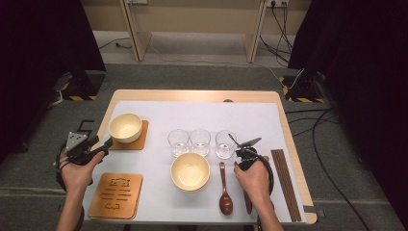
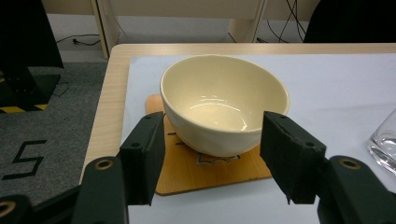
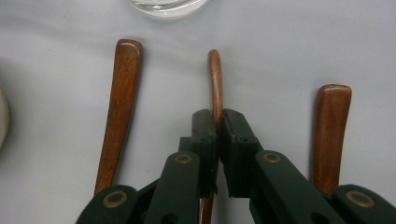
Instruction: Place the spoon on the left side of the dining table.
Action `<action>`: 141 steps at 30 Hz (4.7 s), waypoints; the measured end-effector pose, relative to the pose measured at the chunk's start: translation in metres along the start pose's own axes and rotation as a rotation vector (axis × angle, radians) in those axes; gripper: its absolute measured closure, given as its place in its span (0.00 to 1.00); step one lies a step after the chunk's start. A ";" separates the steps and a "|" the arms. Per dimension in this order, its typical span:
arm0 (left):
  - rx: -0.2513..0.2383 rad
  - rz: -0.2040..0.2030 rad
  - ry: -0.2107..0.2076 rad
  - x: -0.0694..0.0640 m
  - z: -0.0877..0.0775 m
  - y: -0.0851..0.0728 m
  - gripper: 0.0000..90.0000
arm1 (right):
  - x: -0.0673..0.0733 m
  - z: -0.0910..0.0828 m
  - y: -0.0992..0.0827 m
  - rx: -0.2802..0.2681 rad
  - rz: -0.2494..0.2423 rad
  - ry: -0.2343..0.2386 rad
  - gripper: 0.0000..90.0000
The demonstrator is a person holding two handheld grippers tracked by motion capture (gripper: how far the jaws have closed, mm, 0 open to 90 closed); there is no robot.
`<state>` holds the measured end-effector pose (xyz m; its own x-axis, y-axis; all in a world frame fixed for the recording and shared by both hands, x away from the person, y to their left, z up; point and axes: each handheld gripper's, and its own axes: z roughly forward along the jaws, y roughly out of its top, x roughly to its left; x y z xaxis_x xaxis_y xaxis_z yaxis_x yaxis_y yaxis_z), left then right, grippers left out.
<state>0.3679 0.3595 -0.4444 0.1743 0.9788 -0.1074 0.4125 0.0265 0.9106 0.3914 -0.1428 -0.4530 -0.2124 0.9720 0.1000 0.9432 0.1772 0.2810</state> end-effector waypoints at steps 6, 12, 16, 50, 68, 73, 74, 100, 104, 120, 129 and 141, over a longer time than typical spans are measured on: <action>-0.001 0.008 -0.002 -0.001 0.000 0.000 0.44 | -0.003 0.004 0.000 0.013 -0.001 0.013 0.93; 0.004 0.014 -0.009 -0.003 0.001 0.000 0.44 | -0.005 0.005 0.001 0.022 0.004 0.022 0.94; 0.003 0.010 -0.015 -0.003 0.001 0.000 0.44 | -0.006 0.005 0.001 0.021 0.007 0.031 0.94; -0.013 0.007 -0.013 -0.005 -0.002 0.002 0.44 | -0.022 -0.039 -0.024 -0.355 -0.095 0.176 0.94; -0.021 0.007 -0.016 -0.007 -0.004 0.003 0.44 | -0.025 -0.059 -0.030 -0.624 -0.152 0.247 0.94; -0.028 0.009 -0.016 -0.007 -0.005 0.003 0.44 | -0.025 -0.063 -0.031 -0.694 -0.172 0.254 0.94; -0.028 0.008 -0.019 -0.008 -0.005 0.004 0.44 | -0.025 -0.063 -0.031 -0.708 -0.176 0.255 0.94; -0.031 0.015 -0.040 -0.017 -0.004 0.002 0.44 | -0.029 -0.076 -0.029 -0.941 -0.186 0.319 0.94; -0.033 0.011 -0.043 -0.017 -0.005 0.002 0.44 | -0.029 -0.077 -0.027 -0.954 -0.193 0.328 0.94; -0.039 0.012 -0.050 -0.022 -0.008 0.001 0.42 | -0.021 -0.077 -0.013 -1.003 -0.213 0.364 0.94; -0.043 0.017 -0.053 -0.023 -0.010 0.002 0.42 | -0.016 -0.079 -0.006 -1.021 -0.216 0.367 0.94; -0.046 0.013 -0.049 -0.021 -0.011 0.002 0.42 | -0.008 -0.079 0.006 -1.031 -0.231 0.378 0.94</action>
<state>0.3553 0.3407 -0.4361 0.2229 0.9681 -0.1140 0.3688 0.0245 0.9292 0.3786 -0.1616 -0.3763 -0.5840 0.7921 0.1774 0.2465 -0.0352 0.9685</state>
